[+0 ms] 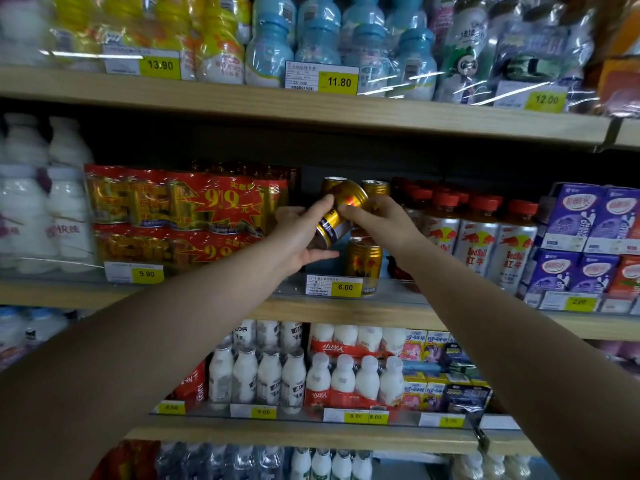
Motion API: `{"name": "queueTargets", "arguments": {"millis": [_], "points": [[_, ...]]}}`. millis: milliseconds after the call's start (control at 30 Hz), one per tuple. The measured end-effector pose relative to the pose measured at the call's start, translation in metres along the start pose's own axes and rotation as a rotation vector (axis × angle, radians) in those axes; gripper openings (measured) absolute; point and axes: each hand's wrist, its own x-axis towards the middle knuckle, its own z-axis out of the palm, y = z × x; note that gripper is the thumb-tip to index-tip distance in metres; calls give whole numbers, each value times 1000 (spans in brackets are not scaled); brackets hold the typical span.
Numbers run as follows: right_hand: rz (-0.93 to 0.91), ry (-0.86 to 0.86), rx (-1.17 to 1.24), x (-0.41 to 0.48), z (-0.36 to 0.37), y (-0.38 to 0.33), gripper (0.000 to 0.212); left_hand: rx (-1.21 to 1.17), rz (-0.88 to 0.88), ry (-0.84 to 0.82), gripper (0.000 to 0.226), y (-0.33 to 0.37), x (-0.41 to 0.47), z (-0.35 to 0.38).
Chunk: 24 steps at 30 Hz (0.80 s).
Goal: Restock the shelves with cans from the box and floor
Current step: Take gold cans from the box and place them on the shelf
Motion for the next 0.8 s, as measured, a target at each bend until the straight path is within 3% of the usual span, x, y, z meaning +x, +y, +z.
{"name": "queueTargets", "arguments": {"millis": [67, 233, 333, 400, 533, 700, 800], "points": [[-33, 3, 8, 0, -3, 1, 26, 213, 96, -26, 59, 2, 2, -6], [-173, -138, -43, 6, -12, 4, 50, 844, 397, -246, 93, 15, 10, -28], [-211, -187, -222, 11, -10, 6, 51, 1094, 591, -296, 86, 12, 16, -29], [-229, -192, -212, 10, -7, 8, 48, 1146, 673, -251, 73, 8, 22, -30], [-244, -80, -360, 8, -10, 13, 47, 1134, 561, -187, 68, -3, 28, -35], [26, -90, -400, 4, -17, 33, 50, 1115, 527, -148, 65, -6, 26, -32], [64, -101, -351, 1, -17, 46, 51, 1109, 510, -139, 64, -7, 26, -28]]}}
